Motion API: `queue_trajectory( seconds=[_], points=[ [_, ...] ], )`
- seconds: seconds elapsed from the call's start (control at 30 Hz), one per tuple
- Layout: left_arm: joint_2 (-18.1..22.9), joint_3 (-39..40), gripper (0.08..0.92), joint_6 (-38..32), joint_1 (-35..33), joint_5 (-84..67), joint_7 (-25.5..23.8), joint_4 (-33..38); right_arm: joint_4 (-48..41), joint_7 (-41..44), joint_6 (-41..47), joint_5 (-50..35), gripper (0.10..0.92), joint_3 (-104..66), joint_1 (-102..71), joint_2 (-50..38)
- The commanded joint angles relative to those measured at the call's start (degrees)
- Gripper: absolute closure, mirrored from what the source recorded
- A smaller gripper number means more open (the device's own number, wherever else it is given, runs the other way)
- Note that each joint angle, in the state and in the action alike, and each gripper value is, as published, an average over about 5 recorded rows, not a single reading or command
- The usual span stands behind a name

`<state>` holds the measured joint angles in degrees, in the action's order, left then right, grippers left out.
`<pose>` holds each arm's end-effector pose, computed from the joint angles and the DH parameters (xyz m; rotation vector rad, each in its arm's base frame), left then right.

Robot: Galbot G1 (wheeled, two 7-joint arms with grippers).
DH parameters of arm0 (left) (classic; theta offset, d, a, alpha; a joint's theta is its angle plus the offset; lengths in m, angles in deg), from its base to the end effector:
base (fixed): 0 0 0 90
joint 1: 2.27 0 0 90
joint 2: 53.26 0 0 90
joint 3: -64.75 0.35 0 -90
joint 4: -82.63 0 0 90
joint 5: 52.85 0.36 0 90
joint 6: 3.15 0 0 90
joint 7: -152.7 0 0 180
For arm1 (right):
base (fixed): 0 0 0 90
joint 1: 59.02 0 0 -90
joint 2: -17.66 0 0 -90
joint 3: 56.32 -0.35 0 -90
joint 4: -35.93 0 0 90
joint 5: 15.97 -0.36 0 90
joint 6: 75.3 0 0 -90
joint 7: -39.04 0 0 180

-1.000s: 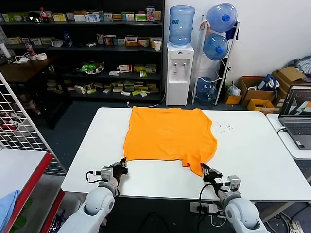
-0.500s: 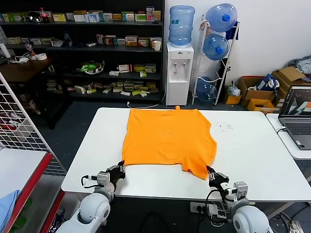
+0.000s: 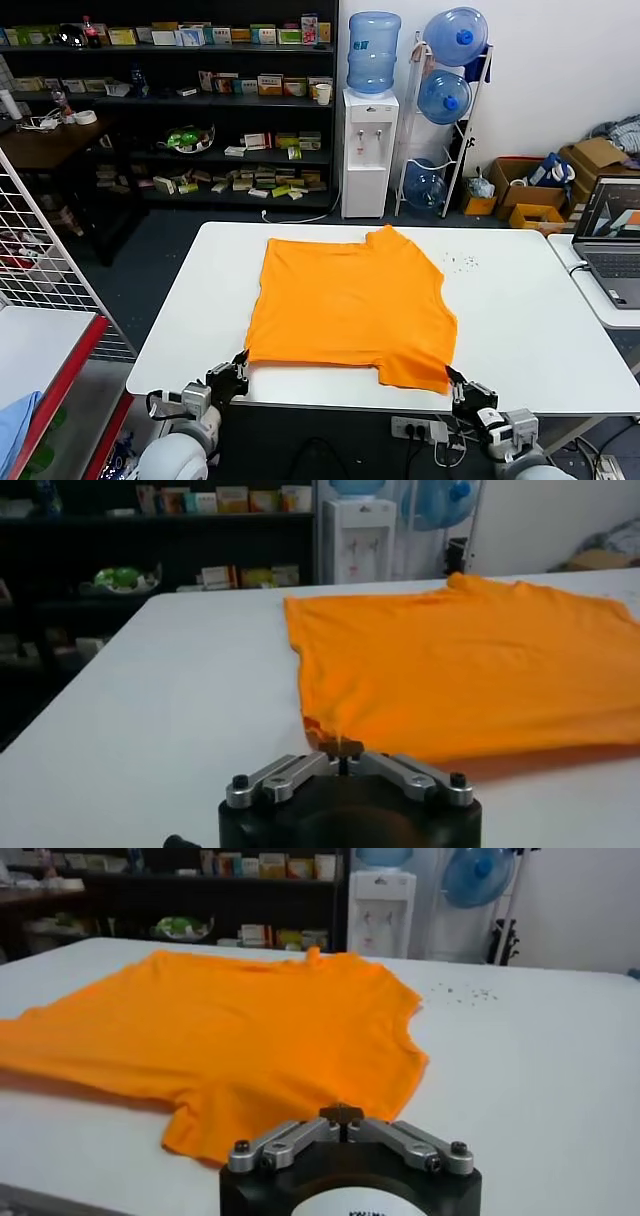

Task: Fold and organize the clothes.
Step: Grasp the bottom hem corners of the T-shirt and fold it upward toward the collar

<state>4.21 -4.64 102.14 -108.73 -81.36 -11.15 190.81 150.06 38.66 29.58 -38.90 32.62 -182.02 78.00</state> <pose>0.2319 0.0263 -0.3450 -0.2650 -2.6819 -0.0962 0.1811 -0.1057 -0.3242 0.2475 -2.6815 0.1272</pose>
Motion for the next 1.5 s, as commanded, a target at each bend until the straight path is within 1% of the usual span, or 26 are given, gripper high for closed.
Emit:
queue_trajectory(
  seconds=[0.03,0.23,0.5,0.67,0.93,1.07,1.2,1.5],
  points=[
    [-2.2,-0.9,0.903,-1.3,-6.4,1.5,0.2,6.4,4.9,-0.1,-0.5,2.3,0.901,-1.6,-5.3,-1.2],
    [0.2,-0.1,0.903,-3.1,0.2,2.9,-0.2,2.1,0.9,0.7,-3.2,1.7,0.901,-0.5,1.7,-2.4],
    [1.8,0.9,0.903,-4.0,8.2,3.1,-0.7,-5.0,-11.4,2.2,-7.8,0.6,0.901,2.1,15.1,-4.1],
    [1.8,2.2,0.903,-4.2,12.7,3.1,-1.2,-9.7,-17.4,2.2,-8.0,0.1,0.901,4.7,22.0,-4.6],
    [0.8,5.7,0.903,-4.0,19.2,2.3,-1.6,-14.8,-22.2,1.5,-6.2,0.5,0.901,9.6,29.2,-4.5],
    [0.6,8.0,0.903,-3.9,21.1,1.8,-1.7,-16.3,-24.4,1.3,-5.9,0.7,0.901,11.9,32.0,-4.0],
    [0.9,9.6,0.903,-3.9,21.5,1.8,-1.9,-17.0,-27.1,1.3,-5.9,0.8,0.901,13.5,34.2,-3.0],
    [2.0,9.8,0.903,-4.1,21.5,2.0,-2.2,-18.3,-34.1,2.2,-7.7,0.9,0.901,15.1,38.0,0.0]
  ],
)
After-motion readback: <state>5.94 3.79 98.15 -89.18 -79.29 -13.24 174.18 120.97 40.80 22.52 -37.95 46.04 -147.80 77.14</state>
